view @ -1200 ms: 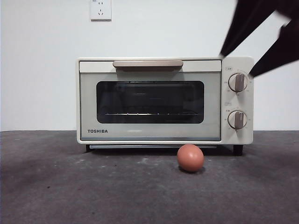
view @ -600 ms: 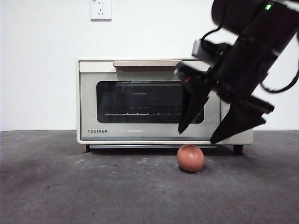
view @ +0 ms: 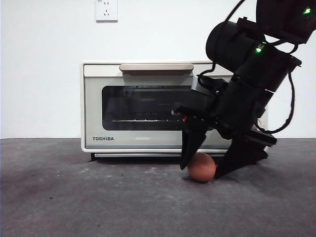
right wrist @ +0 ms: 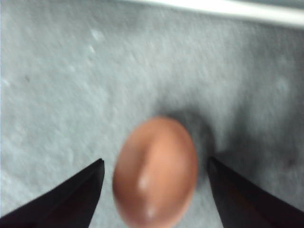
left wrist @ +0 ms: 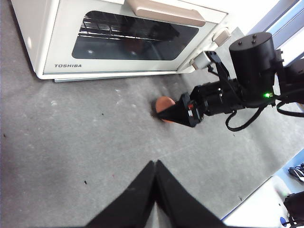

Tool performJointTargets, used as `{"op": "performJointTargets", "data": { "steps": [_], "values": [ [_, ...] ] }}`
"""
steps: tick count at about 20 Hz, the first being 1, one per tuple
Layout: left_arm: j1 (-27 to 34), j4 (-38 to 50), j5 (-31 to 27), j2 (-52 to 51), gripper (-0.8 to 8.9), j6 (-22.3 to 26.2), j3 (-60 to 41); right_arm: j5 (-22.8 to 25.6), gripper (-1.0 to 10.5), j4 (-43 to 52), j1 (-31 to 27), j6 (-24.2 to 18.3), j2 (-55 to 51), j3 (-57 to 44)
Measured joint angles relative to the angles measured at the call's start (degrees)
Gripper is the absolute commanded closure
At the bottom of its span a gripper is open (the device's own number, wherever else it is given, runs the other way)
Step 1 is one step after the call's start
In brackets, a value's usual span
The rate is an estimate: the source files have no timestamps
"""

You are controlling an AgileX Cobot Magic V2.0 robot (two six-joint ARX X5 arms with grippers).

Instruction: Eggoven

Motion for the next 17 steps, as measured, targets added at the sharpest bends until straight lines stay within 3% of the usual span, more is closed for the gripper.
{"op": "performJointTargets", "data": {
  "steps": [3,9,14,17],
  "values": [
    [0.0,0.02,0.0,0.44,8.06,0.0,0.0,0.83,6.8,0.09,0.11,0.02,0.61,0.24],
    [0.0,0.09,0.0,0.76,8.06,0.0,0.0,1.38,9.3,-1.03,0.17,0.0,0.74,0.52],
    [-0.39,1.86,0.0,3.1,8.06,0.0,0.02,0.37,9.4,-1.55,0.2,-0.07,0.42,0.55],
    [-2.67,7.72,-0.04,5.44,8.06,-0.55,0.07,-0.09,9.4,-5.07,1.05,-0.5,-2.86,0.35]
  ]
}}
